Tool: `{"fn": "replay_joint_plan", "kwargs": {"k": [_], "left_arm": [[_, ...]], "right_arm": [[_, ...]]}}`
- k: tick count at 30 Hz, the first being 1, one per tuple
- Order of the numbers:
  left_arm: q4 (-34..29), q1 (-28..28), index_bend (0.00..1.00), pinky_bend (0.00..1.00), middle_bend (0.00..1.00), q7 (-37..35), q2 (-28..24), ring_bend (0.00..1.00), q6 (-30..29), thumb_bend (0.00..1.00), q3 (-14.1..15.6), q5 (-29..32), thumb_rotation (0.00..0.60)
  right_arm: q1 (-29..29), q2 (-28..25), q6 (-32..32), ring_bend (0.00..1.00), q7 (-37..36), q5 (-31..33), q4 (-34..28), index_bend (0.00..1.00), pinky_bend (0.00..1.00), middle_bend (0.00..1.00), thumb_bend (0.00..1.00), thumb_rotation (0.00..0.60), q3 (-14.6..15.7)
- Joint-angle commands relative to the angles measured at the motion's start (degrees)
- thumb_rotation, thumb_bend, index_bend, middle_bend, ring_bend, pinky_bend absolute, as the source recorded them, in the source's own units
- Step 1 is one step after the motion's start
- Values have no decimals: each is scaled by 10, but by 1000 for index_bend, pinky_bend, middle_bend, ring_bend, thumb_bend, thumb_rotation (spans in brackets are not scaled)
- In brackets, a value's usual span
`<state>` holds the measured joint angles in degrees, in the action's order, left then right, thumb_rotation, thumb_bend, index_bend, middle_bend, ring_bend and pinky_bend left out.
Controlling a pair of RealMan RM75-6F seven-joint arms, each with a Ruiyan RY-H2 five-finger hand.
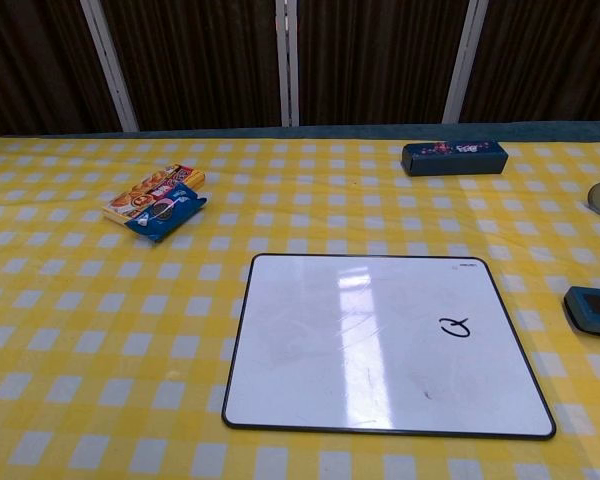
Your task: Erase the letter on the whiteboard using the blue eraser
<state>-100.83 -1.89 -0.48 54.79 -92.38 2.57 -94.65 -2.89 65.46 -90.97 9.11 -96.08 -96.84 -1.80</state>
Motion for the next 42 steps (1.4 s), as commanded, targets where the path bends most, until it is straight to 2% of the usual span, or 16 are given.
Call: {"fn": "replay_joint_plan", "kwargs": {"k": [1, 8, 11, 13, 15, 18, 20, 26, 33, 42], "left_arm": [[1, 0, 0, 0, 0, -1, 0, 0, 0, 0, -1, 2, 600], [-1, 0, 0, 0, 0, 3, 0, 0, 3, 0, 0, 1, 600], [-2, 2, 0, 0, 0, 6, 1, 0, 3, 0, -2, 1, 600], [-4, 3, 0, 0, 0, 6, 1, 0, 6, 0, -3, 4, 600], [-3, 6, 0, 0, 0, 10, 3, 0, 13, 0, -5, 10, 600], [-5, 13, 0, 0, 0, 20, 6, 0, 28, 0, -8, 20, 600], [-5, 15, 0, 0, 0, 29, 9, 0, 34, 0, -9, 26, 600], [-11, 17, 0, 0, 0, 47, 15, 0, 42, 0, -13, 43, 600], [-13, 18, 0, 0, 0, 61, 20, 0, 47, 0, -13, 49, 600], [-13, 20, 0, 0, 0, 63, 22, 0, 52, 0, -13, 51, 600]], "right_arm": [[-2, 1, 4, 0, 1, 2, 1, 19, 0, 0, 0, 600, 0], [-9, -1, 33, 0, -9, 23, 3, 21, 0, 0, 0, 600, 1], [-23, -4, 67, 0, -45, 51, 1, 70, 0, 0, 0, 600, -6], [-37, 2, 89, 0, -65, 66, 18, 103, 0, 24, 0, 600, -14], [-54, 14, 122, 13, -73, 84, 48, 135, 7, 89, 5, 600, -20], [-80, 28, 176, 89, -76, 105, 83, 198, 111, 196, 24, 600, -23], [-94, 39, 202, 119, -68, 116, 103, 220, 168, 224, 36, 600, -25], [-128, 76, 264, 144, -39, 138, 150, 241, 218, 247, 50, 600, -24], [-147, 110, 291, 196, -11, 157, 191, 258, 329, 295, 54, 600, -25], [-161, 159, 294, 238, 18, 152, 254, 292, 374, 341, 62, 600, -15]]}}
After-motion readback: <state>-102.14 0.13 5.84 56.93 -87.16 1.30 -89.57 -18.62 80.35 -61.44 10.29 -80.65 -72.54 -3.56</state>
